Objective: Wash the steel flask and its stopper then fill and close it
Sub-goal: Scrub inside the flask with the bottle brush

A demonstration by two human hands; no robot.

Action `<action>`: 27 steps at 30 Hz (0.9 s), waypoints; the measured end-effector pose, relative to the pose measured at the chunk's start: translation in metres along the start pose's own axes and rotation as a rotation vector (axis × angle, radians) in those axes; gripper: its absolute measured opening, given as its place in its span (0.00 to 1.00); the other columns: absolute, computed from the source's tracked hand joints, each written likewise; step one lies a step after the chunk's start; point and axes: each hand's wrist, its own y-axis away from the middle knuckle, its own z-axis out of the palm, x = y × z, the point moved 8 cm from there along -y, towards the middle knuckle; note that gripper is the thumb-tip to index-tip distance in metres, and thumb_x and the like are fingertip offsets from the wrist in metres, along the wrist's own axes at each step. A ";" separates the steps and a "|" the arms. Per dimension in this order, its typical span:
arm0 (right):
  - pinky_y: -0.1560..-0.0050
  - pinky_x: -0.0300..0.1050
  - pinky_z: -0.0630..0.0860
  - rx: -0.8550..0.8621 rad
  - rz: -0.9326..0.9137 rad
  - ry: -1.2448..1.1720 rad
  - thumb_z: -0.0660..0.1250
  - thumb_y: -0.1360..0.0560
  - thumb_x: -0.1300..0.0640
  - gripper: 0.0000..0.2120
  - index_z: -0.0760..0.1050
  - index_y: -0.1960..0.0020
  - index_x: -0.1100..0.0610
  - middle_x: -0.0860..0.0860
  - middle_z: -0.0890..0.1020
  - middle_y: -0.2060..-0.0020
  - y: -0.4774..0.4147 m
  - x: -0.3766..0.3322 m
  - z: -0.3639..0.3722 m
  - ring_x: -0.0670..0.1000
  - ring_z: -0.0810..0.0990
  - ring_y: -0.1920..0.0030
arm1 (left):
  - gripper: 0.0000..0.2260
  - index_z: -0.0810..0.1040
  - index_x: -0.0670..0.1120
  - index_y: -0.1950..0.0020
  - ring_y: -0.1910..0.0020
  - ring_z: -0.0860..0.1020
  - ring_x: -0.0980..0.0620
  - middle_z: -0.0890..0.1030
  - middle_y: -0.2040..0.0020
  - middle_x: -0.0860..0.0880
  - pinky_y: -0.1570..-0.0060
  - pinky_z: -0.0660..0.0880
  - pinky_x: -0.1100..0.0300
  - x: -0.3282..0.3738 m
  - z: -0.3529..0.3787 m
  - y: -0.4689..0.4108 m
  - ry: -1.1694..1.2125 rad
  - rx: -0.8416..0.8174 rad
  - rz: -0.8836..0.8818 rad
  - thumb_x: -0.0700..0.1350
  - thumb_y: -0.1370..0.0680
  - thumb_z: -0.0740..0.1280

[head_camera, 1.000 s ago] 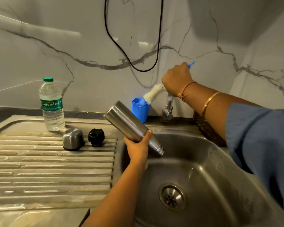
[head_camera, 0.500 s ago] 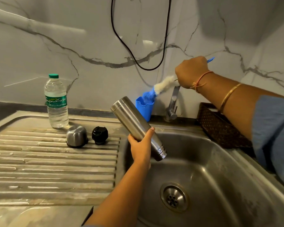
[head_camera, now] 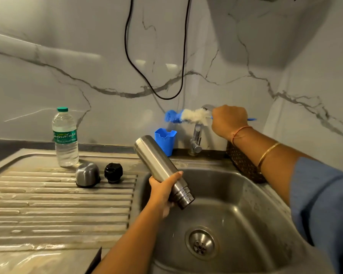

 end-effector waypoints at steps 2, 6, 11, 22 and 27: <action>0.58 0.45 0.66 0.013 0.022 -0.008 0.58 0.22 0.59 0.11 0.75 0.45 0.62 0.57 0.76 0.58 0.006 0.001 0.005 0.57 0.77 0.55 | 0.33 0.59 0.49 0.36 0.52 0.79 0.44 0.76 0.46 0.42 0.56 0.79 0.45 -0.001 0.003 0.004 -0.039 -0.028 -0.023 0.40 0.32 0.76; 0.55 0.47 0.69 0.002 0.077 -0.106 0.56 0.22 0.61 0.13 0.72 0.39 0.61 0.57 0.78 0.51 0.011 0.008 0.015 0.57 0.78 0.52 | 0.36 0.57 0.48 0.34 0.51 0.79 0.43 0.75 0.45 0.41 0.57 0.79 0.46 -0.004 0.004 0.009 -0.151 -0.085 -0.066 0.36 0.33 0.76; 0.55 0.45 0.69 -0.155 0.272 -0.386 0.55 0.20 0.55 0.12 0.73 0.44 0.60 0.54 0.74 0.56 0.017 0.023 0.051 0.53 0.73 0.57 | 0.35 0.61 0.46 0.32 0.50 0.79 0.42 0.76 0.45 0.41 0.57 0.79 0.47 -0.002 0.005 0.010 -0.249 -0.157 -0.016 0.35 0.33 0.75; 0.61 0.49 0.71 -0.258 0.169 -0.693 0.57 0.20 0.52 0.16 0.75 0.56 0.62 0.57 0.78 0.63 0.126 0.040 0.088 0.55 0.76 0.62 | 0.12 0.74 0.42 0.49 0.60 0.78 0.46 0.79 0.58 0.41 0.62 0.79 0.50 0.001 -0.002 0.009 -0.026 -0.108 -0.079 0.46 0.27 0.71; 0.72 0.36 0.62 -0.283 -0.079 -0.542 0.56 0.19 0.49 0.12 0.73 0.53 0.55 0.46 0.71 0.71 0.175 0.030 0.072 0.43 0.69 0.71 | 0.10 0.73 0.41 0.47 0.55 0.77 0.46 0.78 0.52 0.40 0.68 0.81 0.57 0.008 0.000 0.010 0.010 -0.186 -0.097 0.37 0.26 0.68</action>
